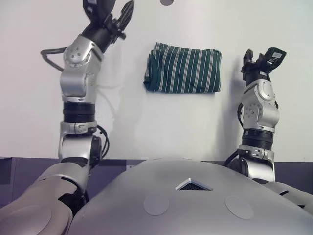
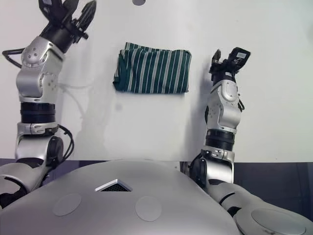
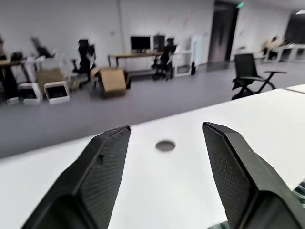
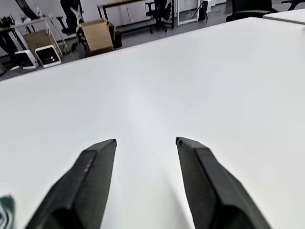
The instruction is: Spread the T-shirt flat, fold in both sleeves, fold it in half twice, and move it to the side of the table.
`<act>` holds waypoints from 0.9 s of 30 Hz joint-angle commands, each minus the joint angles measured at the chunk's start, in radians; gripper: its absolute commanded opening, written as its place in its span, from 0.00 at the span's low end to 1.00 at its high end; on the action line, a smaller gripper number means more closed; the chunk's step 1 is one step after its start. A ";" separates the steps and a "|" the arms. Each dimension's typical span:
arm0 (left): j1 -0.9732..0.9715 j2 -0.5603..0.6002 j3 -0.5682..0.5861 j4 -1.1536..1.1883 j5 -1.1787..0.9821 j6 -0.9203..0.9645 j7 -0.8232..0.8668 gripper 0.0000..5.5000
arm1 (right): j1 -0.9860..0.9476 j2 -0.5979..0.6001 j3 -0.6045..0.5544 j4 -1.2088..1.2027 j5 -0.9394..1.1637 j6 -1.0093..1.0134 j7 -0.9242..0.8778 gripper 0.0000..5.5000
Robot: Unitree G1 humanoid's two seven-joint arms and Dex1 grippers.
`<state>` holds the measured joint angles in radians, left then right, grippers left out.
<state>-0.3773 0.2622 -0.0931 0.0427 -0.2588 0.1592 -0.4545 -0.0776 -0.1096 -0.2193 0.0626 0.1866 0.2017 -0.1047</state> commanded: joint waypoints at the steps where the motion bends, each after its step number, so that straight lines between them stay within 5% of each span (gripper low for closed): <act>1: -0.032 -0.009 -0.297 0.024 0.136 -0.176 -0.262 0.65 | -0.035 -0.002 0.054 -0.003 -0.093 -0.141 -0.006 0.42; 5: -0.179 -0.055 -0.384 0.446 0.258 -0.205 -0.347 0.75 | -0.041 0.013 0.044 0.038 -0.101 -0.189 -0.012 0.42; 11: -0.288 -0.096 -0.383 1.075 0.420 -0.142 -0.047 0.75 | -0.056 0.040 0.062 0.075 -0.115 -0.221 -0.005 0.42; 15: -0.365 0.063 -0.179 1.253 0.321 -0.132 0.406 0.75 | -0.097 0.020 0.044 0.134 -0.116 -0.251 -0.004 0.42; 20: -0.399 0.122 0.280 1.316 0.000 -0.116 0.682 0.75 | -0.154 0.030 0.076 0.207 -0.154 -0.300 -0.017 0.42; 27: -0.583 0.050 0.358 1.202 0.019 -0.380 0.647 0.75 | -0.145 0.059 0.107 0.172 -0.251 -0.459 -0.098 0.42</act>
<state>-0.8675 0.3431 0.2815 1.3196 -0.2689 -0.1257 0.2296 -0.2371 -0.0638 -0.1190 0.2719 -0.0287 -0.2164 -0.1683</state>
